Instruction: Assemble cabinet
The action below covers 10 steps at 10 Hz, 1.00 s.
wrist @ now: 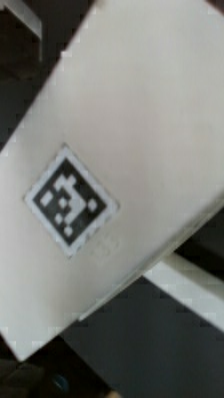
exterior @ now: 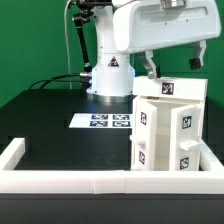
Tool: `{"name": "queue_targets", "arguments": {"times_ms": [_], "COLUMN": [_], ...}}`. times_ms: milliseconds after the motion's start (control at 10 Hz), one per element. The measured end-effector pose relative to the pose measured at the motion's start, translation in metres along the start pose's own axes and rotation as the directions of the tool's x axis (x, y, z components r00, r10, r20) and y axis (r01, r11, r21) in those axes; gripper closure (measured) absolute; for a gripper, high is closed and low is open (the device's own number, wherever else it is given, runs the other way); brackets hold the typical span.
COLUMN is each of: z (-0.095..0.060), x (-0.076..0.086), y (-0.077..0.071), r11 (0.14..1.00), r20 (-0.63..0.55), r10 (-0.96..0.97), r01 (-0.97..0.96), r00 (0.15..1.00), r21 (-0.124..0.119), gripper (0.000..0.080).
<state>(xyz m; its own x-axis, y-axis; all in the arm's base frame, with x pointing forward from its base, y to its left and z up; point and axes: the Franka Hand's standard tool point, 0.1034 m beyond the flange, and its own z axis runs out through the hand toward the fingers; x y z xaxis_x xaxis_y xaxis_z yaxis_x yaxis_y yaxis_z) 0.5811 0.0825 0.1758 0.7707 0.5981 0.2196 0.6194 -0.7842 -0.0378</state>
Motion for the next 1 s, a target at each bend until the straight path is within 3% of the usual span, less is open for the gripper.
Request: {"name": "queue_targets", "arguments": {"times_ms": [200, 500, 1000], "z": [0.004, 0.008, 0.018], "x": [-0.001, -0.005, -0.013], "y": [0.003, 0.004, 0.006], "r11": [0.978, 0.936, 0.931], "r20": [0.037, 0.053, 0.089], "r10": [-0.206, -0.351, -0.364], "r01": [0.207, 0.352, 0.366], "r00": [0.978, 0.935, 0.927], "r21": [-0.019, -0.014, -0.01], "gripper": [0.0002, 0.0002, 0.0002]}}
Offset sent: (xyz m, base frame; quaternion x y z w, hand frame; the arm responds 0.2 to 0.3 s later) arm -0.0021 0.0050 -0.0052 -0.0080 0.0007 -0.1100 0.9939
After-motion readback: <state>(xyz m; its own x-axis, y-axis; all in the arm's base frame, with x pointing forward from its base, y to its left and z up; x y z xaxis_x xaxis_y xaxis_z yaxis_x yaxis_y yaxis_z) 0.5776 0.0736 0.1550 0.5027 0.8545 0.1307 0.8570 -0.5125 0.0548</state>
